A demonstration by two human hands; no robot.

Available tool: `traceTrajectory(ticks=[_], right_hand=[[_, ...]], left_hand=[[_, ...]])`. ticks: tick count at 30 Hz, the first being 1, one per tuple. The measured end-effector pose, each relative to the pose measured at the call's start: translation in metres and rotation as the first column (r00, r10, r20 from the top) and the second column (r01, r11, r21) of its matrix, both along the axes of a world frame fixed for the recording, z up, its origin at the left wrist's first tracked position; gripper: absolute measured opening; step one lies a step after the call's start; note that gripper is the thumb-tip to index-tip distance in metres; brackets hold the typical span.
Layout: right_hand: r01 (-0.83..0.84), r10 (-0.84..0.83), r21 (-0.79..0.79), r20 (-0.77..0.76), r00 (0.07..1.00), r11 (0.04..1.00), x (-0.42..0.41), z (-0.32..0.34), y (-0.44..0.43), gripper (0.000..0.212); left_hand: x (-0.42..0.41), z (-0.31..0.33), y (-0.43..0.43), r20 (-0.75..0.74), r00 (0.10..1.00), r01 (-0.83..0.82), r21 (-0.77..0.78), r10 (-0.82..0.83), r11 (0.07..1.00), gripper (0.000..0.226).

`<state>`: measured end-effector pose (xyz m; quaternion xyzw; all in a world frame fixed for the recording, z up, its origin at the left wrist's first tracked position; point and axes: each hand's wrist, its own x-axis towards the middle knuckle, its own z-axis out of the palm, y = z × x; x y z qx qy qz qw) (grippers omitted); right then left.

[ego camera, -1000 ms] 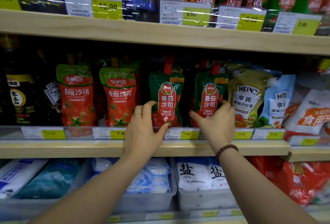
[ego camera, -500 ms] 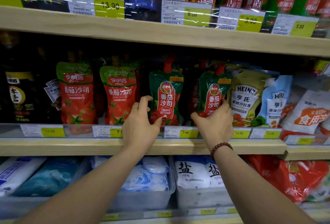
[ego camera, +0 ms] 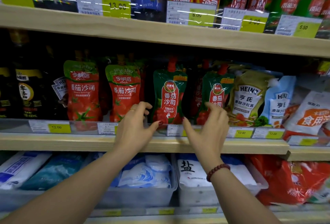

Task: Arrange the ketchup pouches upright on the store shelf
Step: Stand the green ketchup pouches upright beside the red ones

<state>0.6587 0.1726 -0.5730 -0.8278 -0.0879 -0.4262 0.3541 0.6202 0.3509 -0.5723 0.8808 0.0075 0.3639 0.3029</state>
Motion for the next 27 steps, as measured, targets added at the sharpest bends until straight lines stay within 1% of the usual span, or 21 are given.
traceTrajectory(ticks=[2,3,4,6,9,13,15,17,20,22,23,25,26,27], right_hand=[[-0.146,0.143,-0.056,-0.061,0.988,0.988,-0.004,-0.008,0.009,0.040],[-0.195,0.187,-0.074,-0.103,0.977,0.978,-0.004,-0.011,0.012,0.032],[-0.218,0.206,-0.092,-0.126,0.970,0.972,-0.003,-0.013,0.015,0.026],[-0.221,0.208,-0.107,-0.119,0.971,0.969,-0.002,-0.016,0.019,0.019],[-0.208,0.200,-0.080,-0.103,0.974,0.975,-0.001,-0.017,0.021,0.019],[-0.206,0.203,-0.037,-0.065,0.977,0.978,0.001,-0.020,0.024,0.019],[-0.201,0.199,-0.031,-0.071,0.978,0.979,-0.001,-0.021,0.025,0.019],[-0.176,0.169,-0.048,-0.128,0.977,0.983,-0.006,-0.017,0.026,0.020],[-0.157,0.122,-0.102,-0.285,0.951,0.982,-0.013,0.001,0.026,0.021],[-0.217,0.142,-0.128,-0.431,0.891,0.968,-0.015,0.019,0.021,0.021],[-0.274,0.181,-0.108,-0.518,0.836,0.956,-0.017,0.030,0.018,0.022],[-0.375,0.283,0.009,-0.671,0.685,0.927,-0.023,0.053,0.009,0.029],[-0.391,0.324,0.075,-0.712,0.623,0.917,-0.029,0.064,0.006,0.031],[-0.380,0.347,0.131,-0.734,0.584,0.916,-0.035,0.077,0.003,0.032]], left_hand=[[-0.006,-0.001,0.008,0.018,0.999,0.036,0.068,-0.037,0.997,0.032],[-0.007,-0.002,0.011,0.020,0.999,0.046,0.095,-0.048,0.994,0.028],[-0.009,-0.003,0.013,0.019,0.998,0.052,0.108,-0.054,0.993,0.024],[-0.010,-0.005,0.017,0.029,0.998,0.050,0.113,-0.054,0.992,0.018],[-0.009,-0.006,0.022,0.051,0.998,0.042,0.107,-0.048,0.993,0.011],[-0.005,-0.010,0.028,0.055,0.996,0.061,0.089,-0.066,0.994,0.010],[-0.005,-0.009,0.029,0.032,0.997,0.071,0.090,-0.074,0.993,0.009],[-0.007,-0.004,0.029,-0.017,0.998,0.069,0.084,-0.068,0.994,0.010],[-0.014,0.013,0.025,-0.121,0.992,0.053,0.075,-0.044,0.996,0.009],[-0.021,0.027,0.022,-0.190,0.981,0.043,0.079,-0.027,0.996,0.008],[-0.025,0.034,0.022,-0.213,0.977,0.037,0.088,-0.017,0.995,0.008],[-0.033,0.052,0.023,-0.271,0.963,0.037,0.071,-0.016,0.997,0.010],[-0.038,0.063,0.024,-0.306,0.952,0.038,0.046,-0.022,0.998,0.010],[-0.043,0.075,0.025,-0.338,0.941,0.036,0.018,-0.028,0.999,0.011]])
